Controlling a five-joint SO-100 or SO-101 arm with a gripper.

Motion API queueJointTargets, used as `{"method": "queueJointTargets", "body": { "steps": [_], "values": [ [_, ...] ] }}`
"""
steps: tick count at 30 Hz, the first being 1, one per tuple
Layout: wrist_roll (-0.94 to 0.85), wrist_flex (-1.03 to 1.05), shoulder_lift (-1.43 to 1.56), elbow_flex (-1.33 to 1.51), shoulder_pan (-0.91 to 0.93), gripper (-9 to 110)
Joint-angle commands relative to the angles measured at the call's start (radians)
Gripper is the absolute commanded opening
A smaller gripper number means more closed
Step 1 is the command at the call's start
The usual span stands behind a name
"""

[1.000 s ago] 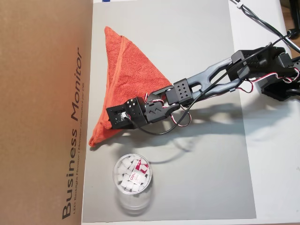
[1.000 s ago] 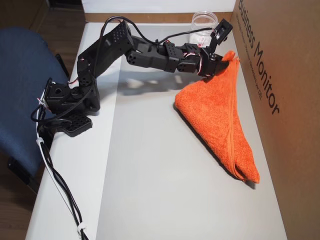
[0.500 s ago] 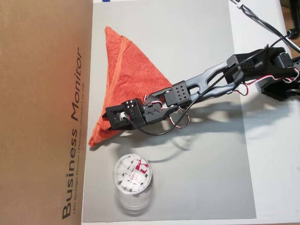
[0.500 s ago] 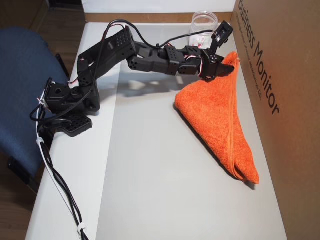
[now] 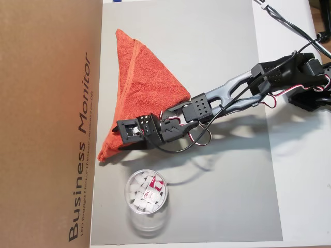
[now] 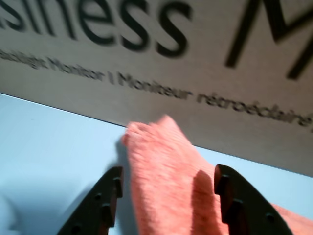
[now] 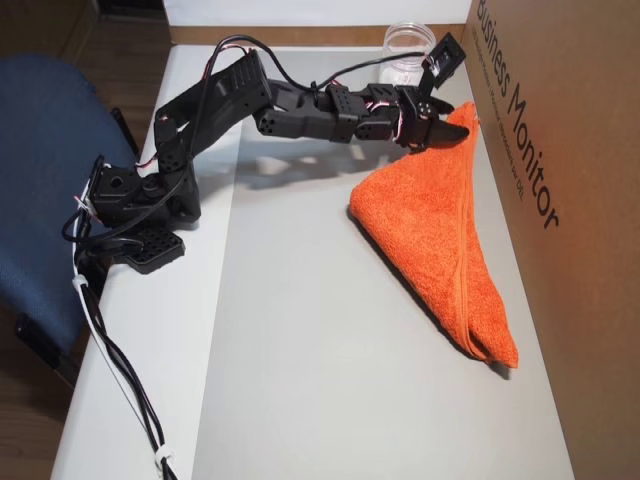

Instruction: Fold the blanket.

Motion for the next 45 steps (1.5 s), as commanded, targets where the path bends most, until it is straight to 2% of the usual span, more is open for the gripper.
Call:
{"method": "queueJointTargets", "body": {
  "steps": [1,8,16,20,25,28,45],
  "values": [
    [0.038,-0.015,0.071,-0.049,-0.014,19],
    [0.14,-0.015,0.084,-0.051,-0.041,19],
    [0.413,-0.002,0.086,-0.049,-0.071,18],
    [0.468,-0.012,0.086,-0.057,-0.087,11],
    [0.471,-0.015,0.133,-0.055,-0.106,11],
    [0.422,0.0,0.202,-0.028,-0.106,11],
    [-0.167,-0.012,0.568,0.313,-0.067,10]
  ]
}}
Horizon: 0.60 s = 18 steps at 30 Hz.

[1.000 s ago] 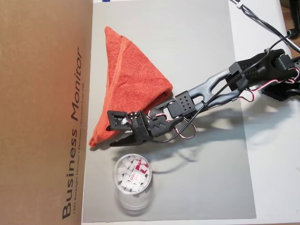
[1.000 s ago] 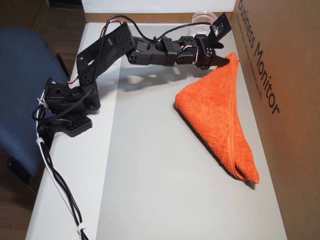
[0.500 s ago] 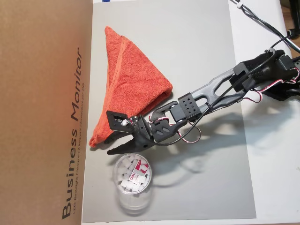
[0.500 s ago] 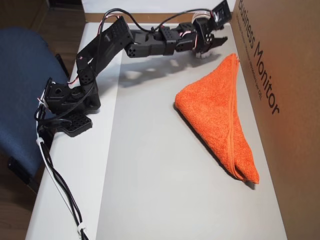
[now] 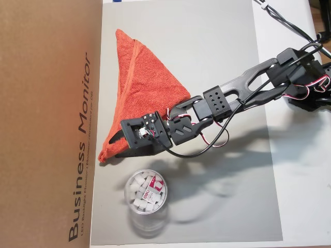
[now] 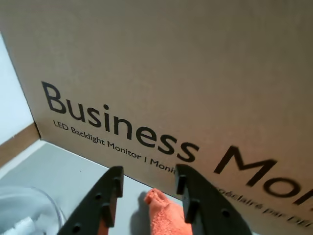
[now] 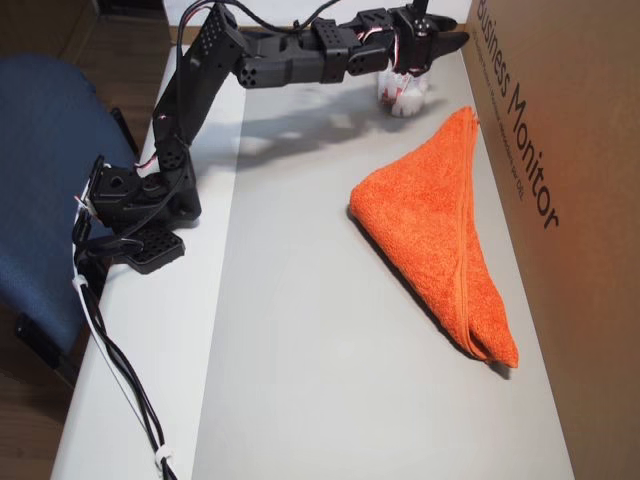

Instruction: Fold the blanket.

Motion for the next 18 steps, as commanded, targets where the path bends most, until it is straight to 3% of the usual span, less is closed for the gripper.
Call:
{"method": "queueJointTargets", "body": {
  "steps": [1,5,10,18],
  "values": [
    [-0.083,-0.015,0.129,0.012,0.002,10],
    [-0.173,-0.015,0.196,0.071,0.002,9],
    [-0.225,-0.017,0.282,0.147,0.018,0],
    [-0.221,-0.003,0.465,0.308,0.074,0]
  ]
}}
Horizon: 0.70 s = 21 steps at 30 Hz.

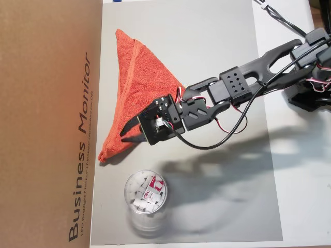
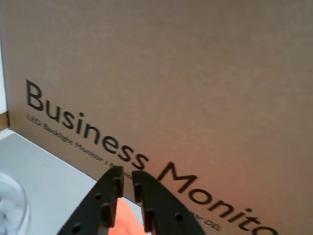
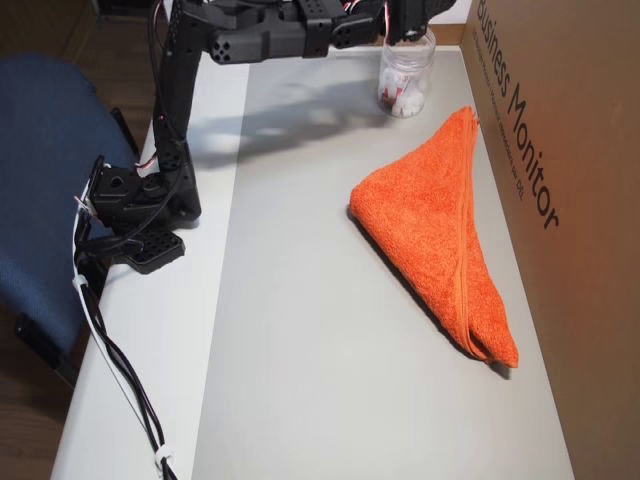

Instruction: Fold the blanket.

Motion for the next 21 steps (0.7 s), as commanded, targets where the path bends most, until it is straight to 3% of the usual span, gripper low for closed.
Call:
{"method": "queueJointTargets", "body": {
  "steps": [1,21],
  "values": [
    [-0.002,-0.003,0.147,0.034,0.037,0],
    [0.003,-0.002,0.638,0.526,0.382,0]
  ]
}}
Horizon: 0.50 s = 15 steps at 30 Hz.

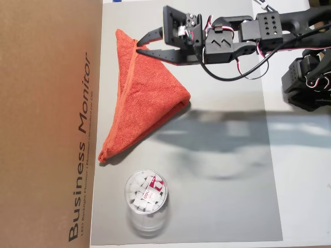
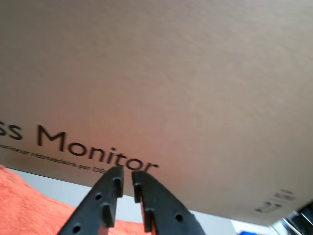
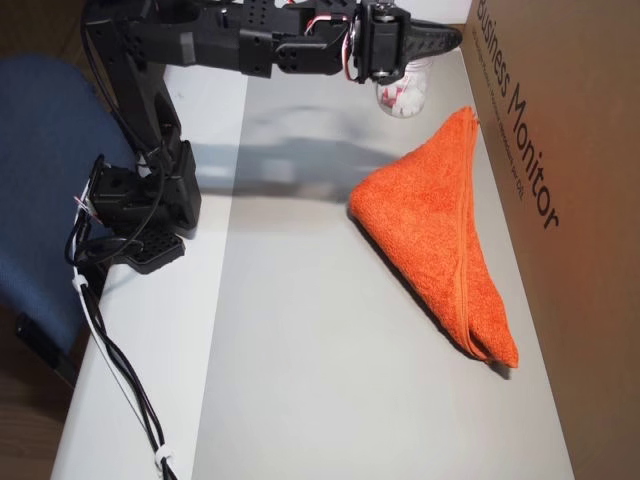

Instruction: Fold the blanket.

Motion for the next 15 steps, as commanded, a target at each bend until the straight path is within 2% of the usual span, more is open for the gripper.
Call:
{"method": "queueJointTargets", "body": {
  "steps": [1,10,15],
  "values": [
    [0.005,-0.002,0.11,0.041,0.058,0],
    [0.008,0.0,0.273,0.272,0.176,0],
    [0.114,0.025,0.359,0.379,0.189,0]
  ]
}}
